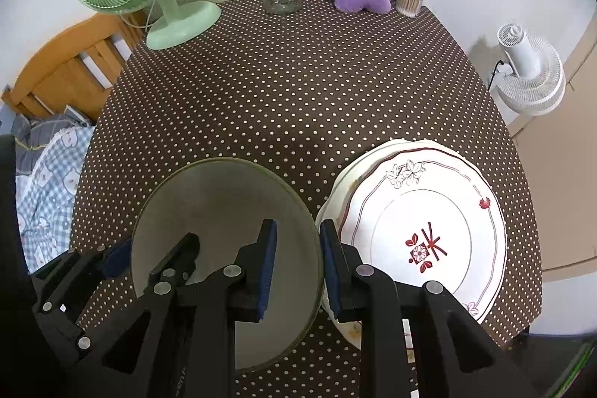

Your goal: Organize plates and bowls

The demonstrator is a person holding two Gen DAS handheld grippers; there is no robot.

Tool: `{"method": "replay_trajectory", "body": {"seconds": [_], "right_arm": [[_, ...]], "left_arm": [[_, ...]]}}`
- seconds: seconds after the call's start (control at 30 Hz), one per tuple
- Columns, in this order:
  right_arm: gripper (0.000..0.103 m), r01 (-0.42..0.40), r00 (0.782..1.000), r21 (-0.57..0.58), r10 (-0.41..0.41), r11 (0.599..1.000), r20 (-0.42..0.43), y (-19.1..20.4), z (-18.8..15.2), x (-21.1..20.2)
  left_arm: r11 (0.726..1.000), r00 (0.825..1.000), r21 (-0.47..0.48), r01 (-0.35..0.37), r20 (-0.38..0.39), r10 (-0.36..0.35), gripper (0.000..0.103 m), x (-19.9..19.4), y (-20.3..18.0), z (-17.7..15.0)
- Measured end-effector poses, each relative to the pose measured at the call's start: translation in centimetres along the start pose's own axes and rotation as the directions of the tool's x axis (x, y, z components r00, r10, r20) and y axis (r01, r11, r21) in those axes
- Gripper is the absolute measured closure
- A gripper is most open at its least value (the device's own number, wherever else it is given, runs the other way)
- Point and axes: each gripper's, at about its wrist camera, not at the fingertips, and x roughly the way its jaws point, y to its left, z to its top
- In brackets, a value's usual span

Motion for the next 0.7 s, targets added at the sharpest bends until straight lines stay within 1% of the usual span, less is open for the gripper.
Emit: {"method": "replay_trajectory", "body": {"seconds": [0.07,0.2,0.23,0.27,0.3,0.37,0.4,0.57,0.7], "right_arm": [[0.075,-0.011,1.000,-0.012,0.012,1.000,0.003,0.0,-0.1,-0.2],[0.075,-0.038,0.999,-0.024,0.038,0.999,0.006,-0.3,-0.3,-0.6],[0.074,-0.043,0.999,-0.024,0.043,0.999,0.007,-0.4,-0.4,-0.7],[0.066,-0.047,0.999,-0.020,0.047,0.999,0.009,-0.5,-0.5,-0.8],[0.055,-0.048,0.999,-0.016,0.048,0.999,0.010,-0.6,-0.6,-0.9],[0.046,-0.049,0.998,-0.002,0.049,0.999,0.025,-1.0,-0.7,-1.3],[0.044,-0.055,0.998,0.004,0.054,0.998,0.033,-1.2,-0.7,-1.5],[0.042,-0.091,0.995,0.018,0.091,0.996,0.030,-2.0,-0.7,-1.5],[0.042,-0.124,0.992,0.024,0.124,0.992,0.030,-2.6,-0.9,-1.4]], "left_arm": [[1.000,1.000,0.009,0.016,0.002,-0.016,0.046,-0.2,-0.1,-0.2],[0.999,0.999,0.036,0.036,0.023,-0.037,0.031,-0.9,-0.3,-0.5],[0.998,0.999,0.041,0.037,0.025,-0.038,0.026,-1.0,-0.3,-0.6],[0.998,0.999,0.043,0.037,0.027,-0.038,0.023,-1.1,-0.2,-0.6],[0.998,0.999,0.043,0.036,0.028,-0.037,0.022,-1.2,-0.1,-0.6],[0.999,0.999,0.038,0.034,0.036,-0.035,0.020,-1.4,0.1,-0.5],[0.999,0.999,0.037,0.032,0.040,-0.034,0.019,-1.5,0.1,-0.5],[0.998,0.998,0.035,0.049,0.042,-0.051,0.015,-1.7,0.0,-0.6],[0.998,0.998,0.033,0.045,0.045,-0.046,0.013,-1.7,-0.1,-0.7]]}}
